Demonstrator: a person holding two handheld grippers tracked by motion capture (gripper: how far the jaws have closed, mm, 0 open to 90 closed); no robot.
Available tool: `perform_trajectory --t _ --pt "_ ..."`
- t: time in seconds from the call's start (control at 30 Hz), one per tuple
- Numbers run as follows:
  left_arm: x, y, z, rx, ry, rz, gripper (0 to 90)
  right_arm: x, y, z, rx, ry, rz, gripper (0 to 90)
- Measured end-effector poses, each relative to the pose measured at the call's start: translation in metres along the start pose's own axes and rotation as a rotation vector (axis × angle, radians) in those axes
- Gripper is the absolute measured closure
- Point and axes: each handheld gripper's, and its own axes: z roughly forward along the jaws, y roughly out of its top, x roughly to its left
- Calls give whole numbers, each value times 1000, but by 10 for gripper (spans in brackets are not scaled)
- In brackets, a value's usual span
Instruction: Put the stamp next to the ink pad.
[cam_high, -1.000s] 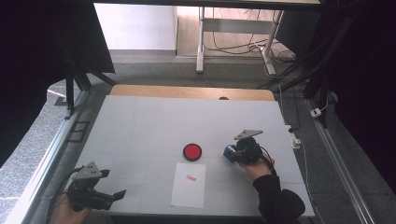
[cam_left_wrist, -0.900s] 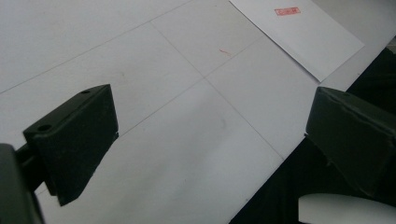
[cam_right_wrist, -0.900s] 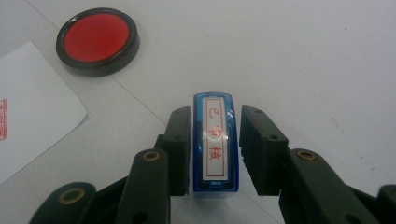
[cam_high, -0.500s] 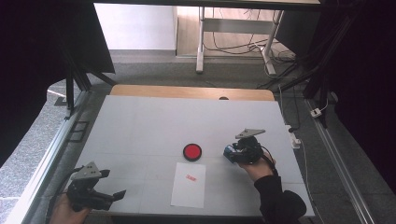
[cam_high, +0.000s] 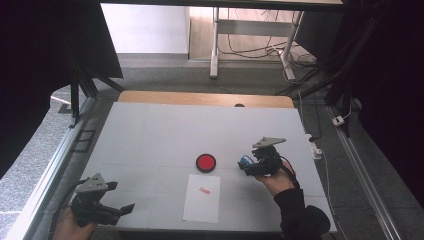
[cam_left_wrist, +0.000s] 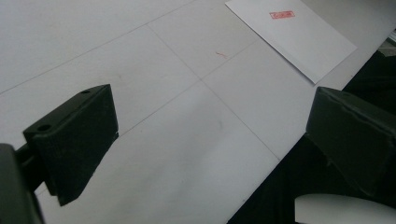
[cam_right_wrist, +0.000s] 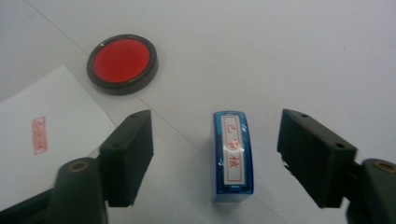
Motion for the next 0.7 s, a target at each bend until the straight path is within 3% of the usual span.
perform_trajectory --t 0.27,0.7 --pt "0 0 0 -2 -1 -2 23 9 4 -6 -28 -1 -1 115" --pt "1 0 0 -4 -7 -1 23 25 5 -17 -45 34 -2 35"
